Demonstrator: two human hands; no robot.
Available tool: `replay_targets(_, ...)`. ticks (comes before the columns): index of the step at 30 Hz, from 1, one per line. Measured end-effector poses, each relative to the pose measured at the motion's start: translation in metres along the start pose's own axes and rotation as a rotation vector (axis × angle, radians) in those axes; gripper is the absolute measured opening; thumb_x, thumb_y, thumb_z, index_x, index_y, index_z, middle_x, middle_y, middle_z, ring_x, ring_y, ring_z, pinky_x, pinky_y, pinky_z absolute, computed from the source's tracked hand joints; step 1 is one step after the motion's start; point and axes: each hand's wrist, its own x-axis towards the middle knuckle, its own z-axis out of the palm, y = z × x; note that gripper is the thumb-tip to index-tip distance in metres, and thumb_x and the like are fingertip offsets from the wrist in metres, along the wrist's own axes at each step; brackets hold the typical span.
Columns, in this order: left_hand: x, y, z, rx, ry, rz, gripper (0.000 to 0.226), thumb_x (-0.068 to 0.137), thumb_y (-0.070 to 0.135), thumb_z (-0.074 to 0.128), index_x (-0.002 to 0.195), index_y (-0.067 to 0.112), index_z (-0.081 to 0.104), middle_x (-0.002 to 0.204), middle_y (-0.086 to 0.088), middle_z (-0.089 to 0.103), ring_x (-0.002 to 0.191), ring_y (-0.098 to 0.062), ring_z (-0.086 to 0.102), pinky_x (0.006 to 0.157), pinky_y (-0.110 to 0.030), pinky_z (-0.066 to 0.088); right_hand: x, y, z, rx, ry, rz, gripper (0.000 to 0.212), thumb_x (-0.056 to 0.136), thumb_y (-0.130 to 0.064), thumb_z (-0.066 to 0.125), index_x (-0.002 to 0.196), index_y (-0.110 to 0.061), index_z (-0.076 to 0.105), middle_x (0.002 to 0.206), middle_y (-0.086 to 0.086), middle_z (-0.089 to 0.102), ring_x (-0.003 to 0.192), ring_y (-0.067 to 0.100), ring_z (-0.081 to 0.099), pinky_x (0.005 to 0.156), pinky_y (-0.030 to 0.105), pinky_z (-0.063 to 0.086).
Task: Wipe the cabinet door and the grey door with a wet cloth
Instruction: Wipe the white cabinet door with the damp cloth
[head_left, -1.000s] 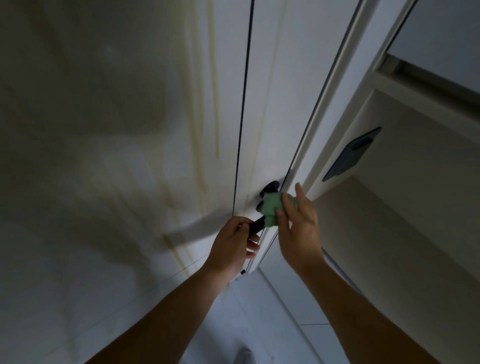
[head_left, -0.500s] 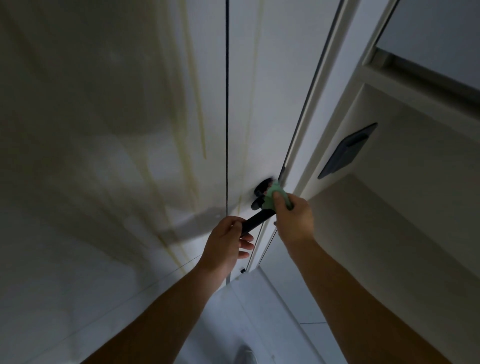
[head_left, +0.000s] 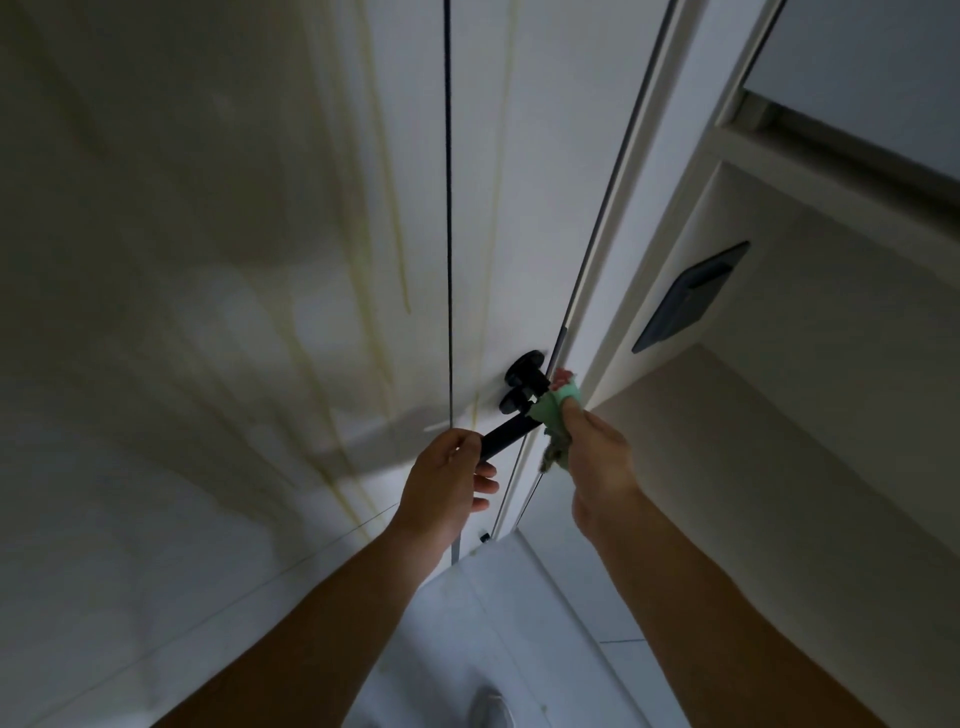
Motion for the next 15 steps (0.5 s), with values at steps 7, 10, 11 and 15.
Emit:
replay_targets(7,0.001,0.000,0.000,0.034,0.016,0.011,0.020,0.106,0.022,0.045,0.100,0.015,0.062,0.094,-0.009,0.068,0.084,-0.020,0.068,0.074,-0.034,0.054,-0.013,-0.009,0.007,0.243,-0.053,0.175,0.020,0.101,-0.029,0.061,0.107,-0.010,0.064,0.104,0.014,0.073,0.099,0.032,0.072,0.093,0.043,0.057)
replay_targets(10,0.000,-0.001,0.000,0.033,0.023,0.003,0.017,0.107,0.025,0.043,0.106,0.019,0.059,0.106,-0.008,0.071,0.092,-0.019,0.071,0.076,-0.034,0.056,-0.021,0.005,0.016,0.270,-0.115,0.221,0.022,0.104,-0.027,0.055,0.113,-0.010,0.065,0.109,0.016,0.074,0.104,0.032,0.071,0.086,0.041,0.057)
replay_targets(11,0.000,-0.001,0.000,0.024,0.025,0.002,0.016,0.107,0.027,0.043,0.109,0.020,0.058,0.109,-0.007,0.070,0.094,-0.019,0.072,0.076,-0.033,0.057,-0.024,0.009,0.020,0.304,-0.149,0.243,0.024,0.105,-0.026,0.052,0.115,-0.008,0.065,0.112,0.017,0.074,0.105,0.033,0.070,0.085,0.041,0.057)
replay_targets(15,0.000,0.000,-0.003,-0.013,0.052,-0.025,0.016,0.105,0.032,0.050,0.117,0.021,0.050,0.113,-0.007,0.067,0.094,-0.017,0.070,0.079,-0.036,0.057,-0.020,0.010,0.021,0.525,-0.225,0.241,0.029,0.108,-0.018,0.041,0.123,0.000,0.058,0.115,0.025,0.072,0.111,0.041,0.068,0.096,0.050,0.055)
